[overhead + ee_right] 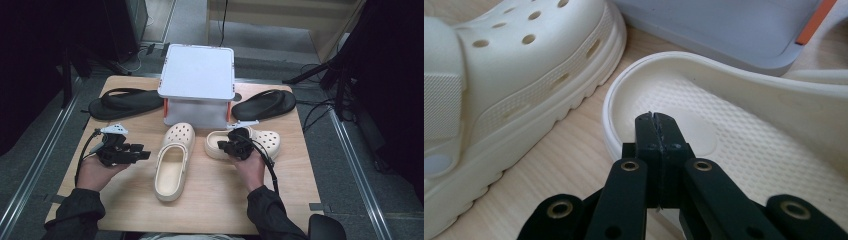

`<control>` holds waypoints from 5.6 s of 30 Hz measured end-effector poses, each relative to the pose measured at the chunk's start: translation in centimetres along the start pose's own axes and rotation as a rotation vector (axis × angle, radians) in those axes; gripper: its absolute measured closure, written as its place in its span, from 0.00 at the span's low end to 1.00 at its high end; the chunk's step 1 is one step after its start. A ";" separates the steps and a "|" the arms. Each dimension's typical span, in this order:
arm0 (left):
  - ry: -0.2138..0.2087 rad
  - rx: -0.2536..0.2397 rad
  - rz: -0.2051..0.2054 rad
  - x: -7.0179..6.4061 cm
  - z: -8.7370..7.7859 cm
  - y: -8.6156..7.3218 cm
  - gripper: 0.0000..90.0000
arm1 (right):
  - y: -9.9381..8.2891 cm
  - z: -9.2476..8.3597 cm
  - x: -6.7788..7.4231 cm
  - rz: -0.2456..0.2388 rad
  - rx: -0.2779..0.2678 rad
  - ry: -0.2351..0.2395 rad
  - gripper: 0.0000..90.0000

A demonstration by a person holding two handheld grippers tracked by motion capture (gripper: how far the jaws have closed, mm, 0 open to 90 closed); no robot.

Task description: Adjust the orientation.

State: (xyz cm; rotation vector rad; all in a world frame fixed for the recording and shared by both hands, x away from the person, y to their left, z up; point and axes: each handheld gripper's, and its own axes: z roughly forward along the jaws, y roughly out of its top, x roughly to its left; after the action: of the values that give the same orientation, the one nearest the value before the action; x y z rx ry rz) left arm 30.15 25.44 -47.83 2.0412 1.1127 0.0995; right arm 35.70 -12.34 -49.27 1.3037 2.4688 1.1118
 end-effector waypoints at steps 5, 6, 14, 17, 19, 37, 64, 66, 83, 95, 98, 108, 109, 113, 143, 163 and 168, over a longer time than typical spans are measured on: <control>0.001 -0.003 0.011 0.0 0.3 0.5 0.56 | -0.8 -0.5 0.9 -0.016 0.014 0.015 1.00; 0.003 -0.004 0.015 0.0 0.4 0.6 0.55 | -0.9 -0.6 1.0 -0.019 0.015 0.019 1.00; 0.014 0.003 0.019 0.1 1.1 1.3 0.51 | -2.7 -1.7 2.1 -0.018 0.015 0.053 1.00; 0.008 -0.002 0.010 0.2 1.3 1.6 0.49 | -3.4 -2.2 2.6 -0.019 0.024 0.057 1.00; 0.006 -0.007 0.002 0.4 1.5 1.8 0.49 | -3.8 -2.6 2.9 -0.024 0.031 0.061 1.00; -0.012 0.004 0.021 0.7 2.7 3.4 0.49 | -8.1 -6.6 3.0 -0.004 0.057 0.074 1.00; -0.003 0.015 0.023 0.5 2.2 3.0 0.53 | -6.7 -12.5 -1.6 0.052 -0.108 -0.057 1.00; -0.005 0.014 0.021 0.5 2.2 2.9 0.53 | -6.7 -12.4 -2.1 0.063 -0.107 -0.068 1.00; -0.005 0.020 0.022 0.5 2.1 2.7 0.53 | -7.2 -9.8 -4.9 0.089 -0.022 -0.147 0.82; -0.006 0.030 0.007 0.4 2.0 2.1 0.55 | -6.4 -8.3 -5.0 0.039 0.001 -0.077 0.82; -0.013 0.030 -0.001 0.4 1.9 2.0 0.58 | -6.2 -8.0 -4.9 0.038 0.001 -0.050 0.90; -0.019 0.042 -0.020 0.6 1.9 1.8 0.62 | -5.0 -6.8 -5.1 0.033 0.012 -0.016 1.00; -0.022 0.042 -0.025 0.7 1.9 1.8 0.62 | -5.0 -6.8 -5.1 0.033 0.012 -0.016 1.00; -0.036 0.037 -0.040 0.8 2.3 1.6 0.62 | -4.2 -6.0 -4.9 -0.007 0.026 0.006 1.00; -0.089 0.102 -0.005 -0.1 3.5 1.3 0.91 | -2.1 -2.1 -0.2 -0.069 0.017 0.086 1.00; -0.165 0.130 0.071 -2.4 4.6 1.0 0.94 | -1.9 -2.3 -0.8 -0.053 0.013 0.044 1.00; -0.218 0.127 0.067 -3.1 5.0 1.1 0.94 | -1.9 -2.4 -1.5 -0.035 0.001 0.027 1.00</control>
State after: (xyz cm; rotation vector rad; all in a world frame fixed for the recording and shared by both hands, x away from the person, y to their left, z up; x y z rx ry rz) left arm 31.02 19.75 -49.65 2.1428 0.9360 -0.1604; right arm 34.29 -15.44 -49.10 1.2493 2.5019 1.1271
